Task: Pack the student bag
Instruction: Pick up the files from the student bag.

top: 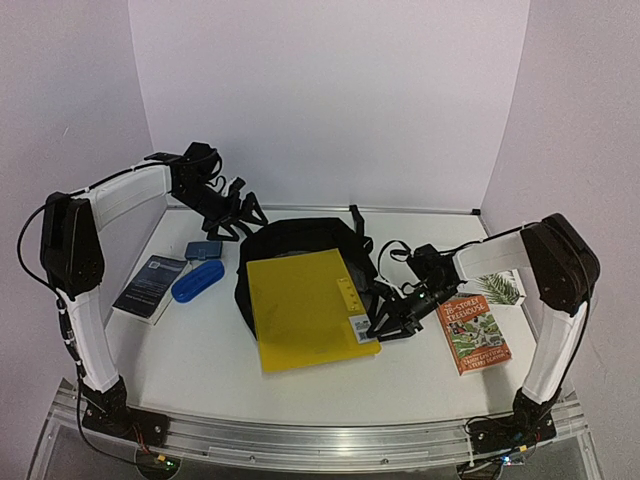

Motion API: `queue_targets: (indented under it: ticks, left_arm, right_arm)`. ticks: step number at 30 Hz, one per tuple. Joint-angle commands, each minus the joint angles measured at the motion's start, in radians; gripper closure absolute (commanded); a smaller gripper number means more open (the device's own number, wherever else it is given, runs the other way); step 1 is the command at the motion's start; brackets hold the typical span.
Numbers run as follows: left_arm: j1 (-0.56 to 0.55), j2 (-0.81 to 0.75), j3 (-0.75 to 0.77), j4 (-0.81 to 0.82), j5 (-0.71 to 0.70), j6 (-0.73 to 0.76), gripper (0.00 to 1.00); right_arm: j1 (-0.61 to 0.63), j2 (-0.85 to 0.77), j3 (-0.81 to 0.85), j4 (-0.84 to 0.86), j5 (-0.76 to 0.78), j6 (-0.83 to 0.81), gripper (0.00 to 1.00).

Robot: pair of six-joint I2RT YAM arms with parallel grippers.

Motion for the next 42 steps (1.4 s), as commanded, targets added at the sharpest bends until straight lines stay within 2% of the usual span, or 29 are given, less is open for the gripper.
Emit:
queue_targets:
  ticks: [1, 7, 8, 10, 12, 19, 21, 25, 31, 34, 36, 40, 42]
  left_arm:
    - [0.002, -0.044, 0.014, -0.013, -0.011, 0.012, 0.00]
    - [0.002, -0.042, 0.009, 0.004, -0.008, 0.005, 0.00]
    - [0.002, -0.042, 0.009, 0.005, -0.007, 0.005, 0.00]
    - [0.002, -0.042, 0.014, 0.004, -0.008, 0.005, 0.00]
    - [0.001, -0.043, 0.026, -0.005, -0.010, 0.005, 0.00]
    - [0.001, -0.060, 0.071, -0.033, -0.006, -0.006, 0.00]
    - [0.002, -0.071, 0.088, -0.032, -0.012, -0.017, 0.00]
    - [0.019, -0.088, 0.143, -0.033, -0.072, -0.065, 0.00]
    - [0.112, -0.149, 0.148, 0.045, -0.125, -0.204, 0.00]
    - [0.145, -0.181, 0.117, 0.078, -0.146, -0.243, 0.00]
    - [0.152, -0.200, 0.084, 0.095, -0.151, -0.256, 0.00]
    - [0.153, -0.221, 0.017, 0.132, -0.120, -0.290, 0.00]
    - [0.153, -0.235, -0.020, 0.162, -0.095, -0.308, 0.00]
  right_arm:
    - [0.017, -0.020, 0.004, 0.030, -0.083, 0.020, 0.60]
    - [0.056, -0.031, 0.004, 0.031, -0.080, 0.024, 0.55]
    - [0.057, -0.024, 0.007, 0.030, -0.076, 0.024, 0.59]
    - [0.058, -0.021, 0.016, 0.026, -0.077, 0.024, 0.78]
    - [0.056, -0.052, 0.023, 0.018, -0.073, 0.038, 0.87]
    - [0.056, -0.261, 0.087, -0.046, -0.031, 0.082, 1.00]
    - [0.056, -0.289, 0.142, -0.154, -0.013, 0.015, 1.00]
    - [0.050, -0.312, 0.269, -0.348, 0.123, -0.196, 1.00]
    - [0.045, -0.416, 0.490, -0.366, 0.489, -0.337, 1.00]
    - [0.044, -0.470, 0.535, -0.270, 0.753, -0.404, 1.00]
    - [0.045, -0.548, 0.471, -0.121, 0.898, -0.472, 1.00]
    - [0.056, -0.673, 0.192, 0.350, 1.207, -0.681, 1.00]
    - [0.069, -0.711, 0.042, 0.675, 1.323, -0.829, 1.00]
